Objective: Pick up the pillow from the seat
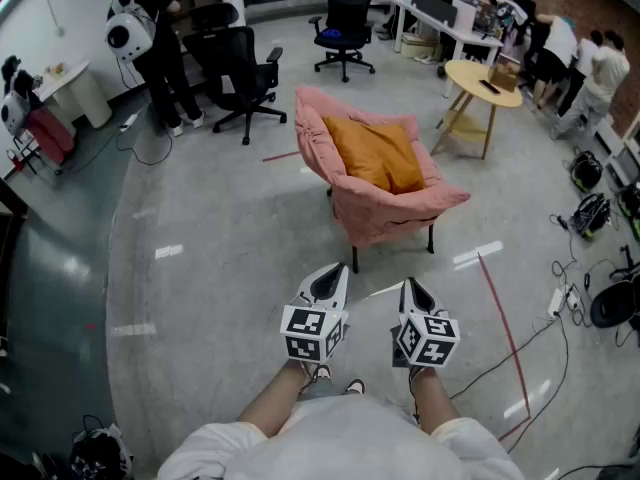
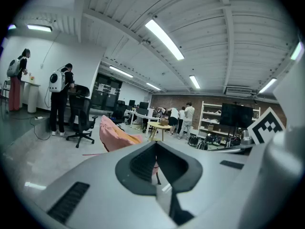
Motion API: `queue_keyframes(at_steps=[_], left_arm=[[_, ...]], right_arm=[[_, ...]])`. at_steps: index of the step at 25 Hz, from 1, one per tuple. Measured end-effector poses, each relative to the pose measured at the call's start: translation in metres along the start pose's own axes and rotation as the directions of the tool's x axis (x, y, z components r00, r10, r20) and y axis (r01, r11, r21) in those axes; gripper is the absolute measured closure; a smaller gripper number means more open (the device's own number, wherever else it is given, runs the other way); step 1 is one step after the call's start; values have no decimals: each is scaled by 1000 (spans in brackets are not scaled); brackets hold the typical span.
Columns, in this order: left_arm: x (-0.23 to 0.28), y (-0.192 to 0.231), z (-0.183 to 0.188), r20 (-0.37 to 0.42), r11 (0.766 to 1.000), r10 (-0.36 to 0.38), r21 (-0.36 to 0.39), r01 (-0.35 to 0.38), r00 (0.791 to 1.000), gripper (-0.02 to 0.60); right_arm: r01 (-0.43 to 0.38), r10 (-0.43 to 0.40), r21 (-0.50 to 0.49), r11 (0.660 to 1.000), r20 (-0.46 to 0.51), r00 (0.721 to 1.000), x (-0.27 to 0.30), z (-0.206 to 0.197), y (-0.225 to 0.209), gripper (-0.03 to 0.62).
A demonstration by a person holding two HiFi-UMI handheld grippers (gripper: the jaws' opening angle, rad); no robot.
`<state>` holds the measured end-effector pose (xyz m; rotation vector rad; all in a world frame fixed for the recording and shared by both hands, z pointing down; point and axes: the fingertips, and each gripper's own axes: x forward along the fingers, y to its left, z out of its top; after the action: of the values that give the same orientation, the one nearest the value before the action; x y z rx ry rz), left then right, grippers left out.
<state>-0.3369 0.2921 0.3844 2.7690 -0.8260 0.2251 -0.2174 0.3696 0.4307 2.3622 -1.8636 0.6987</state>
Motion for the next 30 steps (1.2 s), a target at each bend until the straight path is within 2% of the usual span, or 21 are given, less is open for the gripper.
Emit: queue_keyframes(at_steps=[14,22,30], left_arm=[[19,34,9,-6,1000,-4,10,4,1000,574],[35,72,19,-5,999,-26,31,26,1000,574],[54,94,15,-33,999,-39,-1,39,999,574]], right_arm=[[28,-28,23,999,9,1000,31,12,2,565],[98,-98,44,994,7,995,53,13,-2,565],[160,-159,63,985,-35,987,66,6,-14,565]])
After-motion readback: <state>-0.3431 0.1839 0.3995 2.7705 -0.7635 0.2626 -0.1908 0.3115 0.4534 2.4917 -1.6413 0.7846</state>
